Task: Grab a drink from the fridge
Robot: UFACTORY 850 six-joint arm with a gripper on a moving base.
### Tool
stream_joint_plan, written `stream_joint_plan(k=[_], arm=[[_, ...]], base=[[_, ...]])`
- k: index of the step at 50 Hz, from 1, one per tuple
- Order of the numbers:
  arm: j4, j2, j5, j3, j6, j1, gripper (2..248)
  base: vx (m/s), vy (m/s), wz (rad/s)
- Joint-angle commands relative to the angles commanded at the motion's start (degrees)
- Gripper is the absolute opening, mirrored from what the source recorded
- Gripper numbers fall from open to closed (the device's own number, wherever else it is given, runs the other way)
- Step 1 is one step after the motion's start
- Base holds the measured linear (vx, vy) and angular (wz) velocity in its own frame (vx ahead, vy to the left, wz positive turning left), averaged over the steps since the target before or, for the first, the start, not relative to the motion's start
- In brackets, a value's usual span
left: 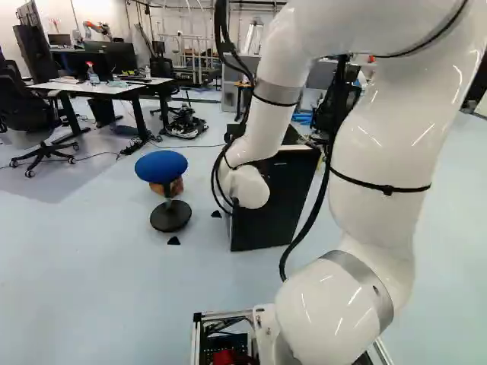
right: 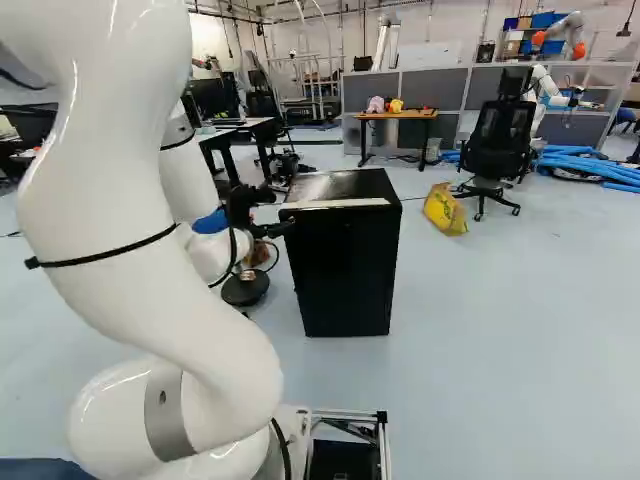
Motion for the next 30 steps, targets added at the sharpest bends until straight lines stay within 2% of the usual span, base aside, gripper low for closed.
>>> stream_joint_plan(k=[30], arm=[[10.82,-8.11,2.52,-4.55,0.00,4.29,247]], base=[[0.000,0.000,0.000]])
